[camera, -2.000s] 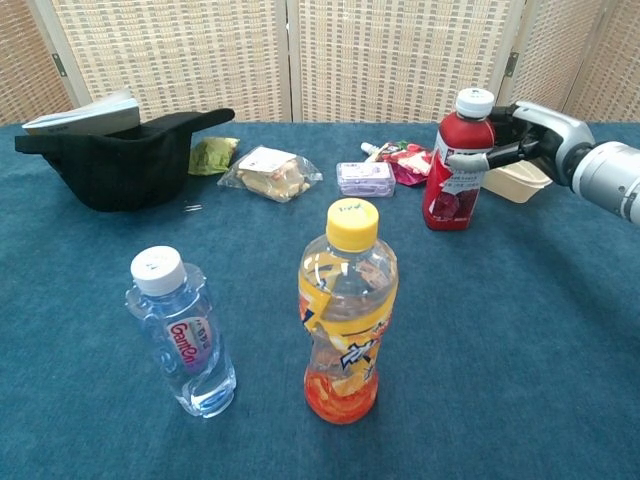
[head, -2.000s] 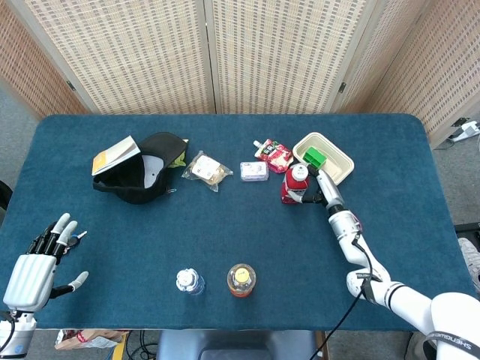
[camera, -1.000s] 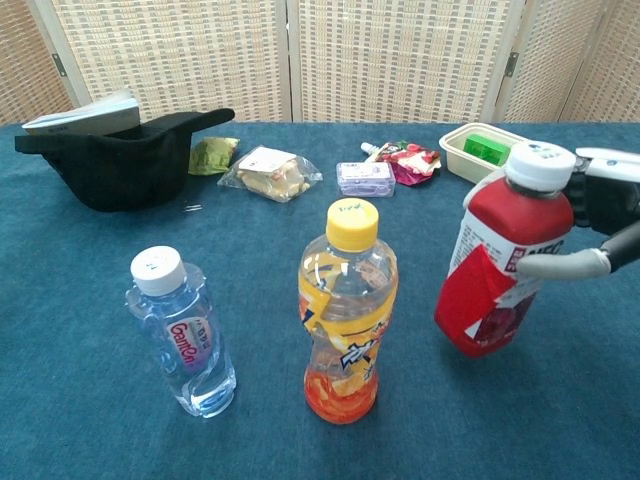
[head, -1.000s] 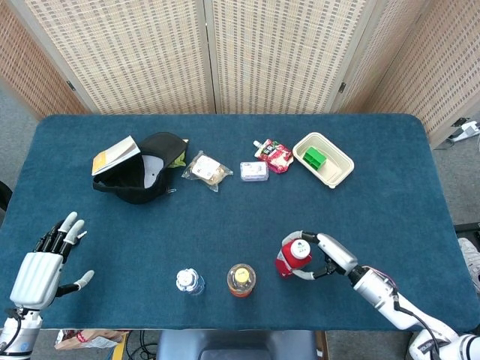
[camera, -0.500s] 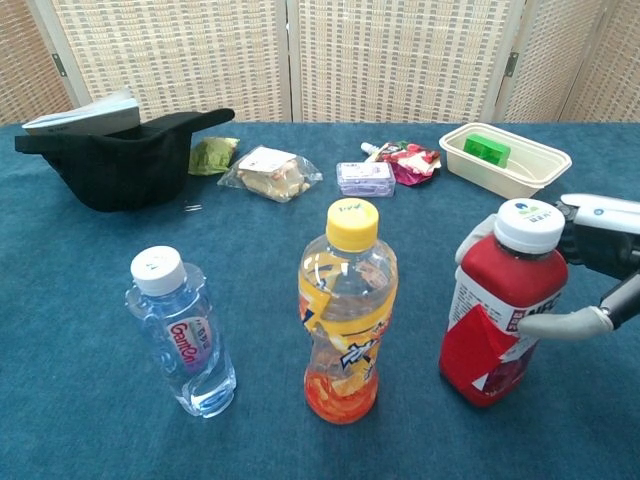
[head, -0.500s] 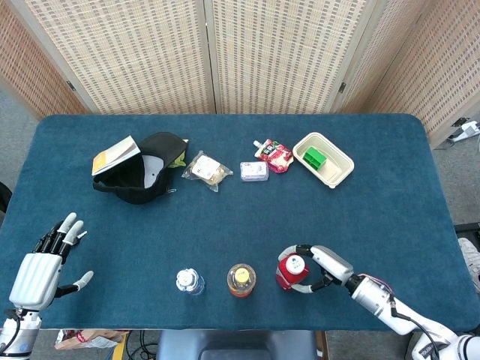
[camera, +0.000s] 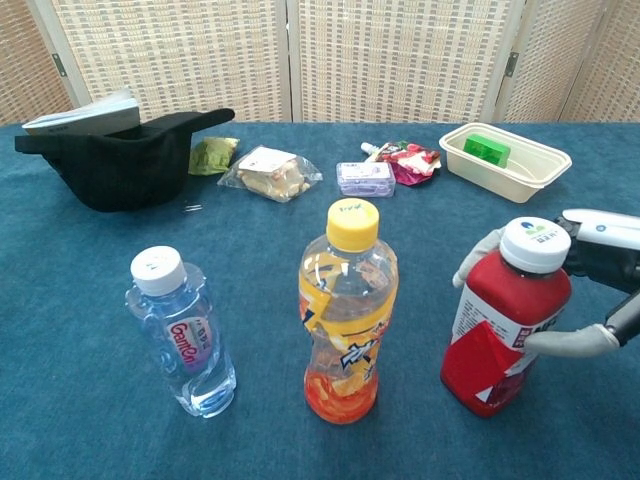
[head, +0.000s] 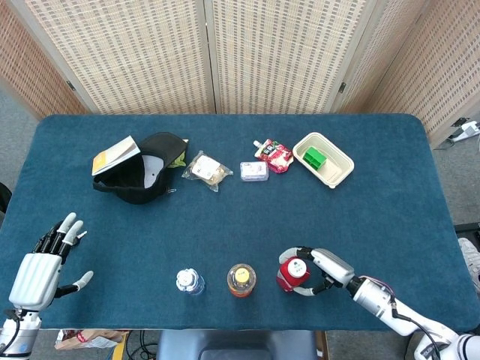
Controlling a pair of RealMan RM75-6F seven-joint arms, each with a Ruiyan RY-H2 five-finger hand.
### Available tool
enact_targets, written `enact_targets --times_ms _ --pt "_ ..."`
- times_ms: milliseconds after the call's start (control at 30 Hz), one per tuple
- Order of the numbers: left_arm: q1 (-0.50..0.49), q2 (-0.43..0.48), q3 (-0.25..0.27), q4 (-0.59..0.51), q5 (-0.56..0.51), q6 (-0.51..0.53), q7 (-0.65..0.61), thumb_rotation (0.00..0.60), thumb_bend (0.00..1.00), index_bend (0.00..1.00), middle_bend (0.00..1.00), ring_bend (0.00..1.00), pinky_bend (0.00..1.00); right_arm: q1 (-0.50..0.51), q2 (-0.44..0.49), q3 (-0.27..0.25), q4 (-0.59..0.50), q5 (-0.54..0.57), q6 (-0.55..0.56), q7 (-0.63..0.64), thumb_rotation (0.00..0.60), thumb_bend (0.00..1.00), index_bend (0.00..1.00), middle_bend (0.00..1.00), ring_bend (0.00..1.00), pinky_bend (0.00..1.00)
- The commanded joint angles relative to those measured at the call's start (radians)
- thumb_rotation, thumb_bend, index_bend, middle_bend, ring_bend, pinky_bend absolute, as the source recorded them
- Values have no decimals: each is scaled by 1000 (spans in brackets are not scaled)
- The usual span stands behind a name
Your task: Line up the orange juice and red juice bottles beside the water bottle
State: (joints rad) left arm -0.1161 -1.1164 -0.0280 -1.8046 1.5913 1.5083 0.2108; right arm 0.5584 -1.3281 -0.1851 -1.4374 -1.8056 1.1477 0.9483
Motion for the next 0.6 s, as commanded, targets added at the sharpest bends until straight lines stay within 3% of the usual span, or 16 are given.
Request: enact_targets --times_ms 33,167,400,600 --pt "-1 -1 -2 0 1 0 -1 600 161 37 11 46 153 1 3 -4 2 -3 7 -1 600 228 57 101 69 148" --pt "-3 -2 -2 1 2 -1 1 600 160 37 11 46 153 -5 11 -7 1 -8 36 -10 600 206 0 4 17 110" --pt "-8 4 -7 -4 1 -5 5 600 160 37 10 46 153 -33 76 9 -36 -3 135 -42 600 205 0 0 0 85" --pt "-19 4 -14 7 -15 -22 -2 600 161 37 10 46 153 -103 178 66 -140 100 234 -181 600 203 0 113 8 83"
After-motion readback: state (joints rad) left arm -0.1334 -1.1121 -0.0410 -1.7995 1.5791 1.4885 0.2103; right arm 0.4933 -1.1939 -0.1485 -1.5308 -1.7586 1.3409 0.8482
